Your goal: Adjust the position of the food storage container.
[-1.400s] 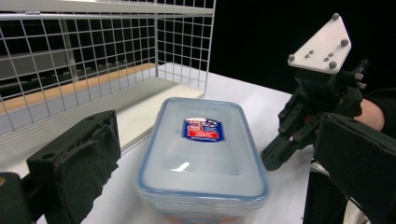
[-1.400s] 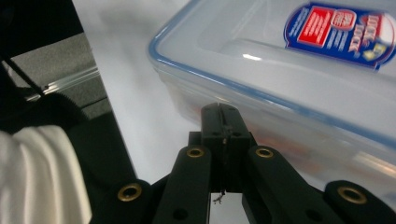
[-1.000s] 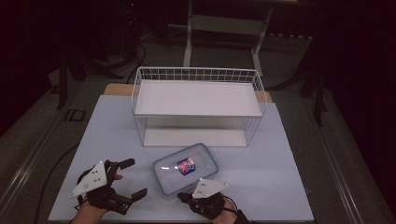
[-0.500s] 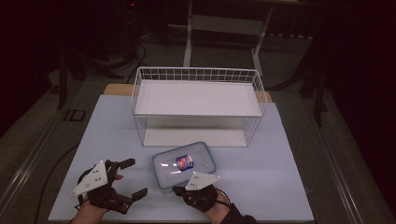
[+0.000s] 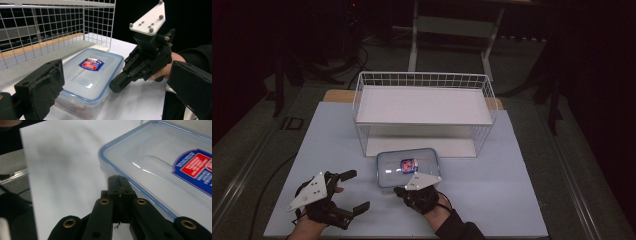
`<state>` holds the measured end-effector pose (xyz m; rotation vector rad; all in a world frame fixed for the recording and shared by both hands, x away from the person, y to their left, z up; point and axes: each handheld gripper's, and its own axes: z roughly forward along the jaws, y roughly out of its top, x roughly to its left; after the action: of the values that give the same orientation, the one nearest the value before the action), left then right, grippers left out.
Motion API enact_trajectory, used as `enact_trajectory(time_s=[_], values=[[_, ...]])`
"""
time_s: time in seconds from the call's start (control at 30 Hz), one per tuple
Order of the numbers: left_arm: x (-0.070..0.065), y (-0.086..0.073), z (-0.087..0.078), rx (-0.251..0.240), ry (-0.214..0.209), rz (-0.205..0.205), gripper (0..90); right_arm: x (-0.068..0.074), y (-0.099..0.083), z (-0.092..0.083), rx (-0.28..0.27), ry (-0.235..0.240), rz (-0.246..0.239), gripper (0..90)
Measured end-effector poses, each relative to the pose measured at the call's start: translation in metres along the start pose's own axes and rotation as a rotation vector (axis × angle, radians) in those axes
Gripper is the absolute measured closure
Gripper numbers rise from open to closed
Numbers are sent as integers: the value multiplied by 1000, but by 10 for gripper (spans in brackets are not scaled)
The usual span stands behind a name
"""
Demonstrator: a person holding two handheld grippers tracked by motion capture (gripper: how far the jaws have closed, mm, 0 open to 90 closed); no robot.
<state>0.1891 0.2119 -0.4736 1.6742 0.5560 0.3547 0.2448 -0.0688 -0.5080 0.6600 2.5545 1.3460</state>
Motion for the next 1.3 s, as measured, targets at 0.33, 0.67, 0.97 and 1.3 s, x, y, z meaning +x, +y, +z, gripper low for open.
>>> enact_trajectory(time_s=[0.33, 0.67, 0.97, 1.3], values=[[0, -1, 1, 3, 0, -4, 3, -1, 5, 6, -20, 12, 3, 900], [0, -1, 2, 8, -3, -2, 3, -1, 5, 14, -10, 12, -18, 900], [0, -1, 2, 12, 3, 0, 3, 0, 9, 17, -3, 2, -21, 900], [2, 3, 5, 20, 26, -17, 3, -9, 11, -26, -86, 14, 29, 709]])
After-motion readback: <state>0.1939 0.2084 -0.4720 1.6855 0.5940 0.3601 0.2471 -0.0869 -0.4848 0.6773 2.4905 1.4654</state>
